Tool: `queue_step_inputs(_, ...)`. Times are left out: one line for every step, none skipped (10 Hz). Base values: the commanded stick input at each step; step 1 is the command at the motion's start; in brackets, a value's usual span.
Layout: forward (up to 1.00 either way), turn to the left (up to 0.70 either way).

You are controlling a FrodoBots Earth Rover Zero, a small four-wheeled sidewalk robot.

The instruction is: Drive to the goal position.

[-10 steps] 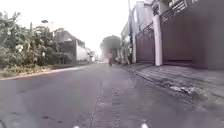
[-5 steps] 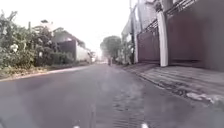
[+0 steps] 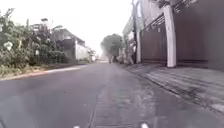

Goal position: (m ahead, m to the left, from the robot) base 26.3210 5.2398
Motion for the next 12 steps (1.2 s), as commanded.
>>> queue_step_inputs(1.00,0.00)
queue_step_inputs(1.00,0.00)
queue_step_inputs(1.00,0.00)
queue_step_inputs(1.00,0.00)
queue_step_inputs(1.00,0.00)
queue_step_inputs(1.00,0.00)
queue_step_inputs(1.00,0.00)
queue_step_inputs(1.00,0.00)
queue_step_inputs(1.00,0.00)
queue_step_inputs(1.00,0.00)
queue_step_inputs(1.00,0.00)
queue_step_inputs(1.00,0.00)
